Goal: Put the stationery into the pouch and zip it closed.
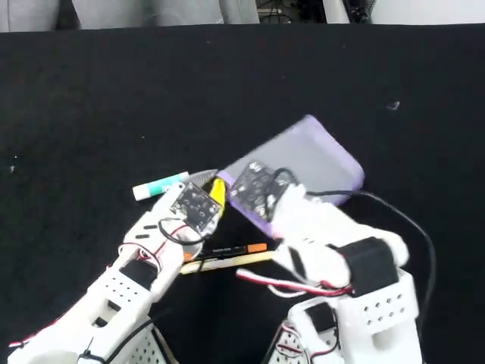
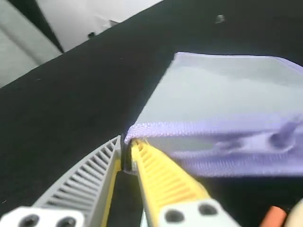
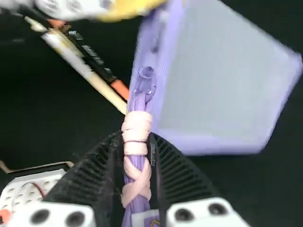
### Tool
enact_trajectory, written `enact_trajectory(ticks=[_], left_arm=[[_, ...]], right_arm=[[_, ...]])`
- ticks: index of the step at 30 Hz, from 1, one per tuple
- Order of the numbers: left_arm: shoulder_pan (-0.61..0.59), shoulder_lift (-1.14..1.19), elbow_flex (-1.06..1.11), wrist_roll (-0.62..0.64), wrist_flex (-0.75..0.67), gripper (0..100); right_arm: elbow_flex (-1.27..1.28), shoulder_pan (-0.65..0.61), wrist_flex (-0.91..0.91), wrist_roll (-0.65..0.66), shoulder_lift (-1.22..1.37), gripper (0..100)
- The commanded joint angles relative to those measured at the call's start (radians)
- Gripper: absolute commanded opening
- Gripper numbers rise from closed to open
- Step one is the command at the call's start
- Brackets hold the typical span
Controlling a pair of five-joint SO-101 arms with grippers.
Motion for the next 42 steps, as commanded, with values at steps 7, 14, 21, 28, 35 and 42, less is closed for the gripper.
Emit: enact_trajectory(ticks=[7, 14, 21, 28, 35, 42], left_arm=[[-0.096, -0.002, -0.064, -0.008, -0.021, 3], [-0.087, 0.006, -0.065, -0.003, -0.02, 3], [-0.085, 0.008, -0.065, -0.005, -0.02, 3], [-0.085, 0.008, -0.067, -0.005, -0.02, 3], [-0.03, 0.008, -0.059, -0.005, -0.02, 3], [0.085, 0.009, -0.058, -0.006, -0.018, 3]], right_arm=[[-0.061, 0.199, 0.032, 0.083, 0.005, 1.1], [-0.061, 0.206, 0.034, 0.083, 0.004, 1.1], [-0.107, 0.311, 0.035, 0.084, 0.004, 1.1], [-0.108, 0.359, 0.035, 0.084, 0.004, 1.1], [-0.107, 0.422, 0.035, 0.133, 0.004, 1.1], [-0.107, 0.397, 0.035, 0.132, 0.004, 1.1]])
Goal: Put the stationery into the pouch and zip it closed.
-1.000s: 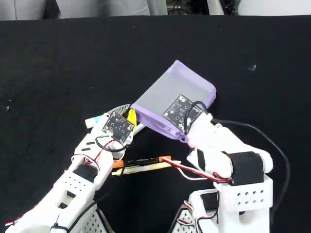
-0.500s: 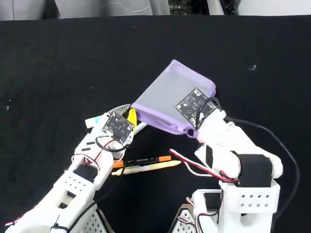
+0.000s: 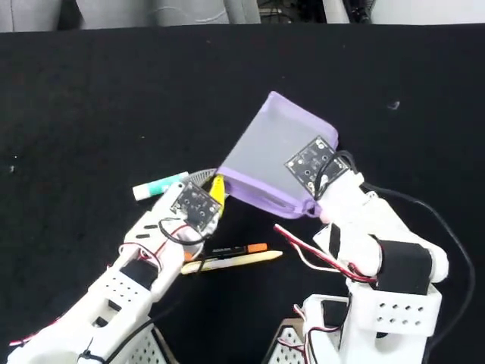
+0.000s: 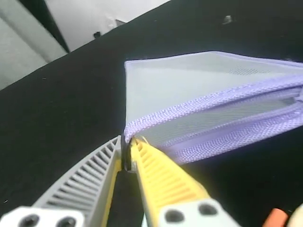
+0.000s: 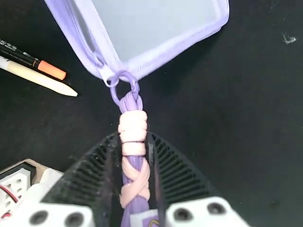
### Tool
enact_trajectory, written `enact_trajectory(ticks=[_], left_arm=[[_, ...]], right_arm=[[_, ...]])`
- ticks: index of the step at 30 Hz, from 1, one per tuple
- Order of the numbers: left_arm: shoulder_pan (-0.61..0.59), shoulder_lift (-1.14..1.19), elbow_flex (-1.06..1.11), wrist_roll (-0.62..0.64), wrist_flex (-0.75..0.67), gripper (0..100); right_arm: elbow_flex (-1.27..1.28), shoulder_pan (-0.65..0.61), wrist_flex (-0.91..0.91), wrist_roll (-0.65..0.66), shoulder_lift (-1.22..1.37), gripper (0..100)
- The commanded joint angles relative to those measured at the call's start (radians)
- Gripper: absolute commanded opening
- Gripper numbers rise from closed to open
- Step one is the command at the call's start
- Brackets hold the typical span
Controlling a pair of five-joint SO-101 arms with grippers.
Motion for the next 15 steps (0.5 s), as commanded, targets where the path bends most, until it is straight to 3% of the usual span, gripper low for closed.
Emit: enact_trajectory(ticks=[1, 5, 7, 11, 15], left_arm=[[0.059, 0.009, -0.054, -0.008, -0.018, 3], [0.09, 0.029, -0.067, -0.006, 0.015, 4], [0.09, 0.069, -0.099, -0.002, 0.048, 9], [0.091, 0.226, -0.171, 0.011, 0.06, 21], [0.085, 0.437, -0.311, 0.049, 0.058, 21]], right_arm=[[-0.051, 0.003, 0.034, 0.012, 0.004, 1.1], [-0.051, 0.003, 0.034, 0.012, 0.004, 1.1], [-0.051, 0.003, 0.034, 0.012, 0.004, 1.1], [-0.051, 0.003, 0.034, 0.012, 0.004, 1.1], [-0.051, 0.003, 0.034, 0.012, 0.004, 1.1]])
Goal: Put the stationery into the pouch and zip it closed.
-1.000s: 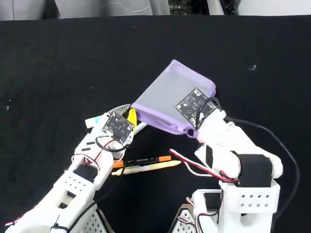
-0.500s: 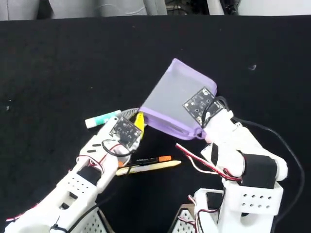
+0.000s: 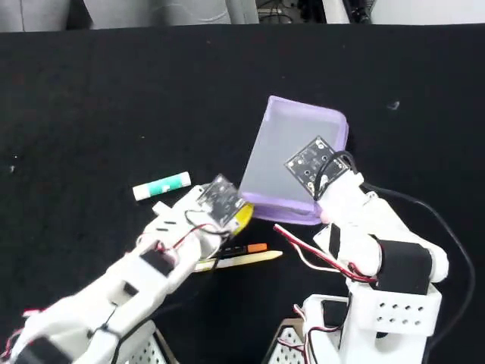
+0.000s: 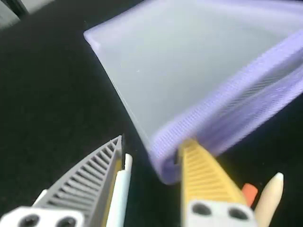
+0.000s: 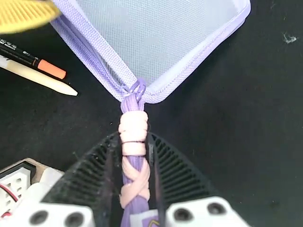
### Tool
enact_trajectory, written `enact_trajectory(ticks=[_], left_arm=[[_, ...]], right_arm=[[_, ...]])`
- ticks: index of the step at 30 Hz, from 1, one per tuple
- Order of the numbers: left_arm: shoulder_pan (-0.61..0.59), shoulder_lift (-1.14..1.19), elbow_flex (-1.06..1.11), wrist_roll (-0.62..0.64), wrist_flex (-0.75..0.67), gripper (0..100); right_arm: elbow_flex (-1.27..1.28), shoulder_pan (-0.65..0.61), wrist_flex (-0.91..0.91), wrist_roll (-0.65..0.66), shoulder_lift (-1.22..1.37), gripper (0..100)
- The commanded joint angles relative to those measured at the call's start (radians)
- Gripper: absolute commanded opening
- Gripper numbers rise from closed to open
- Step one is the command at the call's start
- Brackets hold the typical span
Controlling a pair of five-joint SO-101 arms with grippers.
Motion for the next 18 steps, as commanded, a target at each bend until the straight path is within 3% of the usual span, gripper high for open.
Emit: enact_trajectory(ticks=[1, 5, 12, 18], left_arm=[[0.005, 0.18, -0.18, 0.025, 0.003, 21], [0.002, 0.373, -0.286, 0.026, -0.035, 21], [0.007, 0.516, -0.298, 0.026, -0.408, 13], [-0.01, 0.591, -0.395, 0.026, -0.351, 8]], right_arm=[[-0.051, 0.002, 0.032, 0.008, 0.004, 1.1], [-0.051, 0.002, 0.032, 0.011, 0.002, 1.1], [-0.002, 0.002, 0.032, 0.041, -0.12, 1.1], [0.041, 0.002, 0.032, 0.054, -0.145, 1.1]])
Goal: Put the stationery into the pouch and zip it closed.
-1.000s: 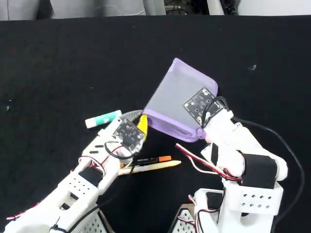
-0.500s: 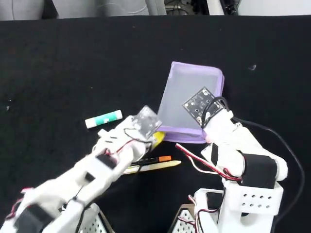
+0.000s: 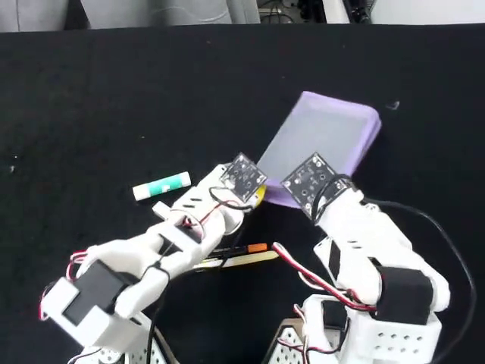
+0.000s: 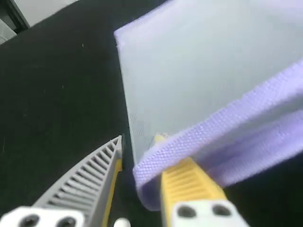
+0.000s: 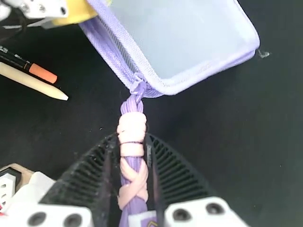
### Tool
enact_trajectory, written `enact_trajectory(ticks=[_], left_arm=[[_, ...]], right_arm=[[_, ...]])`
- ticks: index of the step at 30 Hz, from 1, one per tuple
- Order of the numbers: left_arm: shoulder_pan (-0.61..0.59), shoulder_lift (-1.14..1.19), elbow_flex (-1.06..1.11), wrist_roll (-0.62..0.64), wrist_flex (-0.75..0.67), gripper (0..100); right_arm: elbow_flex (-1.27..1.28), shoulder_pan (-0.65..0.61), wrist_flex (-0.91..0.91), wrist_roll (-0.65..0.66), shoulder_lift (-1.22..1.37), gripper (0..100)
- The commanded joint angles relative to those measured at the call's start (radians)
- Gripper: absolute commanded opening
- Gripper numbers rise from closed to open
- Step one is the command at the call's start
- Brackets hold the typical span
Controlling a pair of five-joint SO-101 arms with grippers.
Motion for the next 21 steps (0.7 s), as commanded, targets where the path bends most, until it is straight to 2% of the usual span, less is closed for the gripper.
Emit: enact_trajectory(ticks=[1, 3, 8, 11, 13, 16, 21], left_arm=[[-0.018, 0.021, -0.108, 0.011, 0.028, 7], [-0.03, 0.038, -0.131, 0.011, 0.032, 3], [-0.038, 0.026, -0.153, 0.011, 0.031, 3], [-0.039, -0.008, -0.153, 0.012, 0.034, 3], [-0.059, -0.038, -0.145, 0.012, 0.035, 3], [-0.102, -0.1, -0.131, 0.012, 0.058, 3], [-0.194, -0.235, -0.225, 0.012, 0.385, 3]], right_arm=[[-0.005, 0.0, 0.032, 0.009, -0.012, 1.1], [-0.002, 0.0, 0.032, 0.008, -0.012, 1.1], [0.041, 0.002, 0.026, 0.002, -0.012, 1.2], [0.038, 0.002, 0.014, -0.061, -0.012, 2.8], [0.038, 0.002, -0.006, -0.098, -0.012, 9.4], [0.036, 0.002, -0.034, -0.157, -0.015, 25.0], [0.024, 0.002, -0.061, -0.17, -0.018, 45.6]])
